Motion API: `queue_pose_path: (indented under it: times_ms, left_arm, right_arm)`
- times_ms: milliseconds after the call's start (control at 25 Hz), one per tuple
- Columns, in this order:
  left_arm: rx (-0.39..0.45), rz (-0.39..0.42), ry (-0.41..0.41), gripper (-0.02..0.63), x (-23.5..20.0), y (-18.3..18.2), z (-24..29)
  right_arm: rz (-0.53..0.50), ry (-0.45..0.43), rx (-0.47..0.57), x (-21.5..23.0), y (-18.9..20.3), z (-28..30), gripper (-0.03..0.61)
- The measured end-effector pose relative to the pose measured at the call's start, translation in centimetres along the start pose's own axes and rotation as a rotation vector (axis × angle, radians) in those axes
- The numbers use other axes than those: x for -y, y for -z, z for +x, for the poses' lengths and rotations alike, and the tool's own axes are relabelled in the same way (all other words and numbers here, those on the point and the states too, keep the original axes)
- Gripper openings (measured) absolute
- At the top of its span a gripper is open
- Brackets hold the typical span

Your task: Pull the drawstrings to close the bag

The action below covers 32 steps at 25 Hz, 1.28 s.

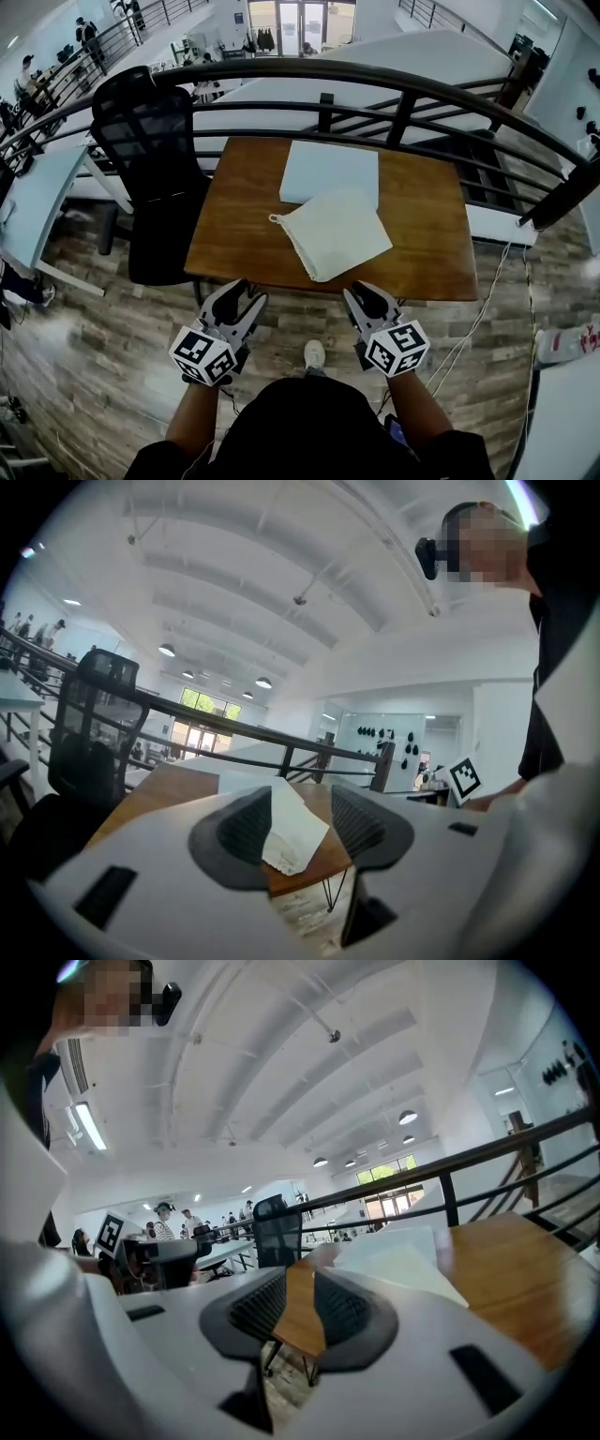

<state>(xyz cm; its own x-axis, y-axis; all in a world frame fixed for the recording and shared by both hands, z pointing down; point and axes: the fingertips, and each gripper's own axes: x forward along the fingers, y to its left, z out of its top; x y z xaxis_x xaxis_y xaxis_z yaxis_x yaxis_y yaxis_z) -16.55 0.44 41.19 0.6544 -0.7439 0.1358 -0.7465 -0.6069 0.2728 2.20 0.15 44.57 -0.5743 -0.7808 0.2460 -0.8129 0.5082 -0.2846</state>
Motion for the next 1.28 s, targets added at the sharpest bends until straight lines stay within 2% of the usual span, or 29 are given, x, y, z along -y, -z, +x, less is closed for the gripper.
queue_pose_path:
  times_ms: [280,440,680,800,1000,1280]
  left_arm:
    - [-0.076,0.01,-0.041,0.206,-1.9,2.1,3.4]
    - [-0.101,0.013,-0.07,0.206,-2.4,2.7,4.7]
    - [-0.142,0.061,-0.089,0.204,-2.8,3.5,6.5]
    - [-0.162,0.056,-0.088,0.204,-3.4,3.8,6.9]
    - [-0.181,0.045,-0.074,0.204,-4.7,4.2,7.5]
    - [-0.215,0.076,-0.055,0.199,-7.4,4.9,9.1]
  right_arm:
    - [-0.032,0.004,-0.115,2.6,3.0,4.2,0.102]
    - [-0.014,-0.003,-0.202,3.9,5.2,5.9,0.114]
    - [-0.027,-0.015,-0.322,4.8,8.3,8.8,0.136]
    - [0.002,0.03,-0.353,5.3,9.3,10.2,0.154]
    - [-0.031,0.094,-0.422,5.7,11.5,12.8,0.22]
    - [-0.025,0.147,-0.502,6.5,14.5,14.5,0.227]
